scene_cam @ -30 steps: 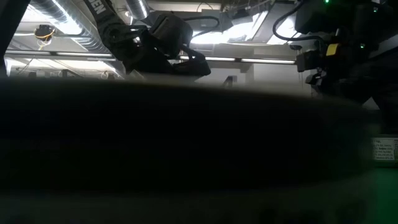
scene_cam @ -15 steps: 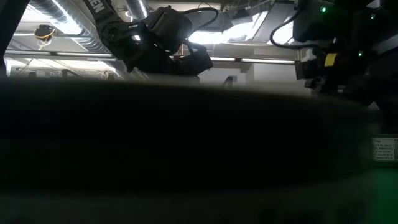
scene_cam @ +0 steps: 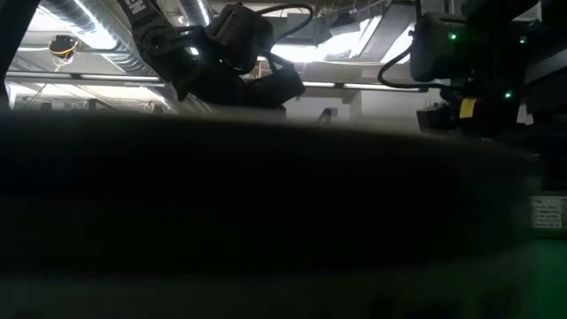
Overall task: Stack canned seafood by type on shelf
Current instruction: Stack the red tuna can on top of the other red tuna cans on the shelf
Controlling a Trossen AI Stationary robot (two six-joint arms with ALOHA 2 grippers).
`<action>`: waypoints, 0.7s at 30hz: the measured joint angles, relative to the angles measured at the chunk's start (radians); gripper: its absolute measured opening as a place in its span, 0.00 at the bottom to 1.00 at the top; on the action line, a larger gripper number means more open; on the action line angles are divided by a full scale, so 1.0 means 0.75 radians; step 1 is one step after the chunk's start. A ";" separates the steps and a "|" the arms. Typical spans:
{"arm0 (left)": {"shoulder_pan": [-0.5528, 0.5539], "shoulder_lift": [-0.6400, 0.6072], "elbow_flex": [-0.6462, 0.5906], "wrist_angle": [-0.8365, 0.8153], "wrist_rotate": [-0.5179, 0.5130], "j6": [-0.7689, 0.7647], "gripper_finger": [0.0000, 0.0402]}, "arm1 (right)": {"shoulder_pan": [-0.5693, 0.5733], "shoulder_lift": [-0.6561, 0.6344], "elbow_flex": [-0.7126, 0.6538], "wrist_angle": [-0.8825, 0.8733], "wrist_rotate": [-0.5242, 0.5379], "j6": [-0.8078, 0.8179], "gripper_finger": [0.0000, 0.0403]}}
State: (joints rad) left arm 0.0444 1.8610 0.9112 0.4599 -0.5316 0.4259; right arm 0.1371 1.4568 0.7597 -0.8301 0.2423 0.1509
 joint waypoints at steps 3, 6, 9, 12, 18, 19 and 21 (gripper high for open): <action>-0.023 0.000 0.000 0.000 0.000 0.000 0.65 | -0.001 0.000 -0.001 0.004 0.003 -0.001 0.25; -0.047 0.000 0.000 0.000 0.000 0.001 0.65 | 0.000 0.000 -0.001 0.020 0.005 -0.002 0.15; -0.069 0.000 0.000 0.001 0.000 0.001 0.65 | 0.000 0.000 -0.001 0.043 0.002 -0.002 0.06; -0.084 0.000 0.000 0.000 0.001 0.000 0.65 | 0.000 0.000 -0.002 0.056 -0.007 -0.002 0.01; -0.104 0.000 0.000 0.000 0.001 -0.004 0.65 | -0.001 0.001 -0.003 0.120 -0.012 -0.001 0.01; -0.107 0.000 0.000 0.000 0.001 -0.004 0.65 | -0.001 0.001 -0.004 0.134 -0.013 -0.002 0.00; -0.114 0.000 0.000 0.000 0.002 -0.003 0.65 | -0.001 0.002 -0.004 0.168 -0.017 -0.002 0.01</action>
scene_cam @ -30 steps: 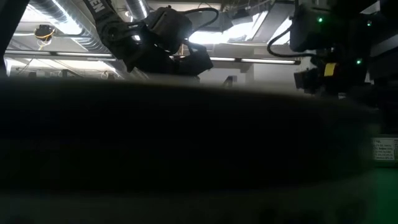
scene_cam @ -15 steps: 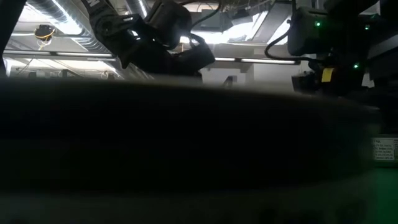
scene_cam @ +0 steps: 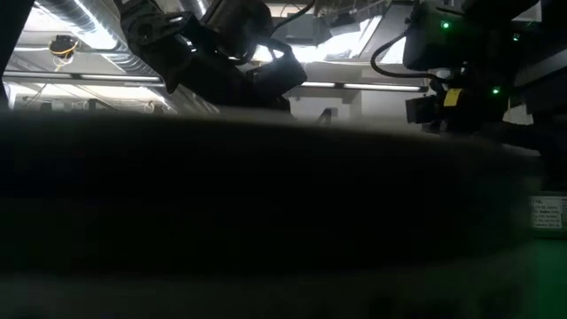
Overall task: Stack canned seafood by type on shelf
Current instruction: Stack the red tuna can on top of the other red tuna cans on the shelf
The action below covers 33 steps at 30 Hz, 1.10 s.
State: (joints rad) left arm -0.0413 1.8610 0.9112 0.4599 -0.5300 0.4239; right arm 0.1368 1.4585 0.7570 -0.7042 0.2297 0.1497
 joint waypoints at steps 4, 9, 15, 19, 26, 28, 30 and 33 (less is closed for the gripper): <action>-0.016 0.000 0.000 0.000 0.094 0.028 0.65 | -0.001 0.001 -0.001 0.098 -0.007 -0.001 0.00; -0.040 0.000 0.000 0.000 0.214 0.084 0.65 | -0.001 0.004 -0.004 0.248 -0.045 -0.002 0.00; -0.073 0.000 0.000 0.000 0.238 0.197 0.65 | 0.000 0.007 -0.007 0.469 -0.117 -0.002 0.00; -0.089 0.000 -0.001 0.000 0.324 0.208 0.65 | 0.000 0.007 -0.007 0.584 -0.136 -0.001 0.00; -0.113 0.000 -0.001 0.001 0.331 0.299 0.65 | 0.000 0.006 -0.006 0.728 -0.133 -0.001 0.00; -0.114 0.000 -0.001 0.001 0.331 0.344 0.65 | 0.000 0.005 -0.005 0.761 -0.132 0.001 0.00; -0.114 0.000 -0.001 0.001 0.331 0.374 0.65 | 0.000 0.004 -0.005 0.791 -0.130 0.002 0.00; -0.113 0.000 -0.001 0.001 0.331 0.403 0.65 | 0.000 0.004 -0.004 0.822 -0.126 0.002 0.00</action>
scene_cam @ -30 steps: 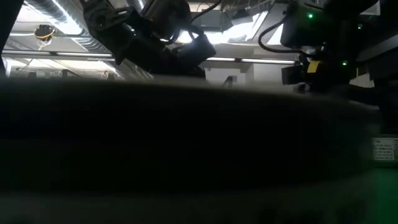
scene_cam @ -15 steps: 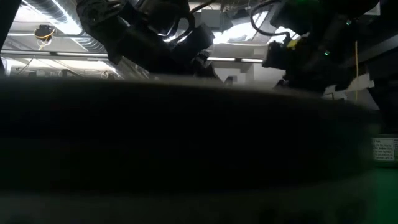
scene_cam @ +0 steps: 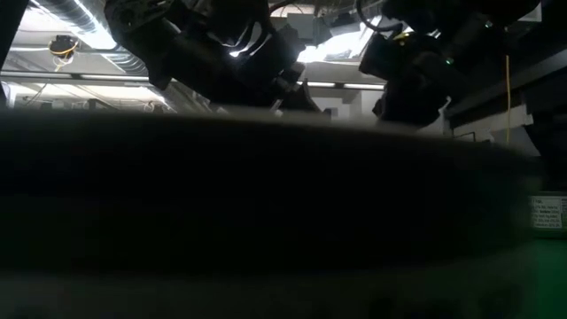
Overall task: Stack canned seafood by type on shelf
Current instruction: Stack the red tuna can on top of the other red tuna cans on the shelf
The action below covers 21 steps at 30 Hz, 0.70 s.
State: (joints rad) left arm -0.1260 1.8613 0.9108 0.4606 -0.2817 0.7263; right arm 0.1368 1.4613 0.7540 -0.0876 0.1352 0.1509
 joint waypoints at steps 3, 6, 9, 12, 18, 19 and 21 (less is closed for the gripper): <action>0.000 0.000 0.000 0.000 0.000 0.031 0.65 | 0.000 0.000 0.000 0.038 0.002 0.001 0.00; 0.000 0.000 0.000 0.000 0.000 0.062 0.65 | 0.000 -0.001 0.002 0.070 0.003 0.001 0.00; 0.000 0.000 0.000 0.000 0.000 0.068 0.65 | 0.000 -0.001 0.002 0.104 0.003 0.002 0.00; 0.001 0.000 0.000 0.000 -0.001 0.069 0.65 | 0.000 -0.002 0.002 0.140 0.003 0.001 0.00; 0.007 0.000 0.000 0.000 -0.002 0.069 0.65 | 0.000 -0.002 0.002 0.190 -0.028 0.002 0.00; 0.009 0.000 0.000 0.000 -0.005 0.069 0.65 | 0.000 -0.002 0.002 0.195 -0.031 0.001 0.00; 0.010 0.000 0.000 0.000 -0.029 0.069 0.63 | 0.000 -0.002 0.002 0.199 -0.032 0.001 0.00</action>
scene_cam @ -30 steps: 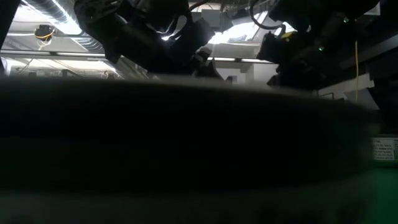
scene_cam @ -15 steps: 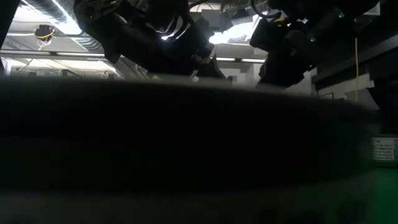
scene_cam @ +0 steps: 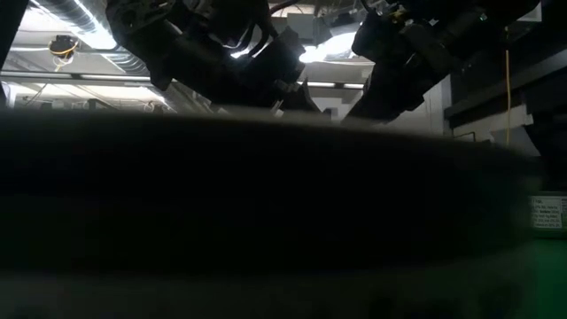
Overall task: Stack canned seafood by type on shelf
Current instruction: Stack the red tuna can on top of the other red tuna cans on the shelf
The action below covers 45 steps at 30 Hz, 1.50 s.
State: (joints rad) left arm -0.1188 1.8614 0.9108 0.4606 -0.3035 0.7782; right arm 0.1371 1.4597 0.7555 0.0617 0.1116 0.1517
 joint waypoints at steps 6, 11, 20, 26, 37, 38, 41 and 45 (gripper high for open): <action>0.000 0.000 -0.001 -0.001 -0.023 -0.023 0.47 | 0.000 0.000 0.000 -0.002 0.001 0.000 0.00; -0.014 0.000 -0.002 -0.005 -0.026 -0.032 0.33 | 0.000 -0.001 0.002 0.002 0.001 -0.002 0.04; -0.018 -0.028 -0.002 -0.030 -0.093 -0.211 0.33 | 0.000 -0.006 0.002 0.000 0.004 -0.002 0.28; -0.019 -0.155 -0.002 -0.210 -0.172 -0.233 0.35 | -0.001 -0.086 0.003 -0.017 0.031 -0.035 0.38; 0.018 -0.555 -0.002 -0.746 -0.616 -0.245 0.36 | 0.001 -0.278 0.002 -0.022 0.023 -0.143 0.38; 0.027 -0.598 -0.002 -0.801 -0.643 -0.256 0.36 | 0.001 -0.287 0.002 -0.022 0.023 -0.144 0.38; 0.059 -0.705 -0.002 -0.953 -0.714 -0.278 0.35 | 0.000 -0.308 0.002 -0.034 0.023 -0.144 0.38; 0.137 -0.827 -0.001 -1.153 -0.784 -0.282 0.35 | 0.000 -0.312 0.001 -0.061 0.024 -0.144 0.38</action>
State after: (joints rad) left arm -0.0159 1.2409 0.9100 -0.4041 -0.8917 0.5668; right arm 0.1371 1.2255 0.7563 0.0158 0.1293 0.0437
